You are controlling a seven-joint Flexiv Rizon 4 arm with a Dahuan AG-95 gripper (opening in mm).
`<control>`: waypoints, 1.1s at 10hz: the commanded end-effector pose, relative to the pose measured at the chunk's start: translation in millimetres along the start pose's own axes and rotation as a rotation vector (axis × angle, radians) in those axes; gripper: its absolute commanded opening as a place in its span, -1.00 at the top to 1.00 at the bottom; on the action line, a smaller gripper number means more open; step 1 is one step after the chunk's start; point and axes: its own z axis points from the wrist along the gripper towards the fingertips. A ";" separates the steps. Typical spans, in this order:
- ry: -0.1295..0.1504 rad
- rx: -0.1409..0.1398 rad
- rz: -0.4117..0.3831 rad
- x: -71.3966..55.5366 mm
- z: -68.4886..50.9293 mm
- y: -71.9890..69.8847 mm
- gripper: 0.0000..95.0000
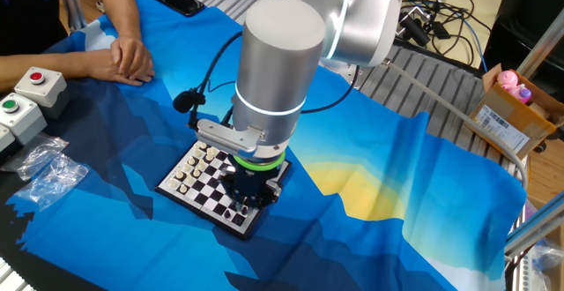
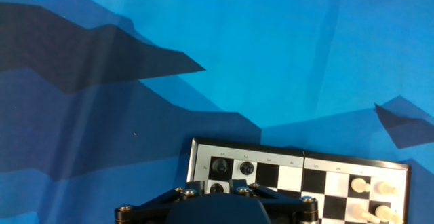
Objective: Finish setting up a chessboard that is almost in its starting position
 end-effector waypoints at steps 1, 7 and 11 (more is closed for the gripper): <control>-0.002 -0.004 -0.005 -1.3 -6.0 -0.3 1.00; 0.015 -0.060 0.008 -3.5 -49.7 -4.5 1.00; 0.105 -0.133 0.107 0.0 -74.9 -7.7 1.00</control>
